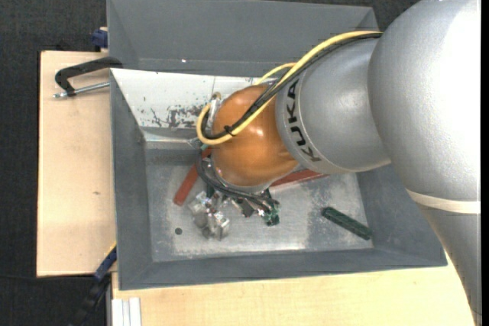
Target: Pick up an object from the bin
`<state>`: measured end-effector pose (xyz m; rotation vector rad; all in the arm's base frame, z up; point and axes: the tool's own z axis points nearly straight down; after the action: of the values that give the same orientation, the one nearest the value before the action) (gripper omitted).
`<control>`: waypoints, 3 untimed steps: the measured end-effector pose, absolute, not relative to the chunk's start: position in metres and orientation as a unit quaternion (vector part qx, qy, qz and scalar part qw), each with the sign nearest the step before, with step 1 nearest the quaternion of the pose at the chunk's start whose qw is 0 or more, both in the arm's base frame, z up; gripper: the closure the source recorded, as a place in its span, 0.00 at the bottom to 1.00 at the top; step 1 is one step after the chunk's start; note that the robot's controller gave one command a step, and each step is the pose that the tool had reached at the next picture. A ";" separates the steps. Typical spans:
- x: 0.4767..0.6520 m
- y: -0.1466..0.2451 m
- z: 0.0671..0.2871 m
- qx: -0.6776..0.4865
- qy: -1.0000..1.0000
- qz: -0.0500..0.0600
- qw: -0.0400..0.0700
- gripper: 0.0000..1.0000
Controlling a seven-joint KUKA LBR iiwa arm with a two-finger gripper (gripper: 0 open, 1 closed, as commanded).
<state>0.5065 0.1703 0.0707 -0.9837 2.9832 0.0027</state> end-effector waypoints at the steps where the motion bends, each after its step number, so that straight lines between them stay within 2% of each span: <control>1: 0.524 0.153 0.106 -0.284 0.959 0.001 0.002 1.00; 2: 0.532 0.132 0.113 -0.206 0.979 0.001 0.001 0.00; 3: 0.532 0.132 0.113 -0.206 0.979 0.001 0.001 0.00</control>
Offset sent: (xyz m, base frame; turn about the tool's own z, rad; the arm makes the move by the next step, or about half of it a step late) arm 0.0247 -0.0397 0.0410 0.2215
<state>0.5320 0.1317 0.1126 -0.6461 3.0714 0.0029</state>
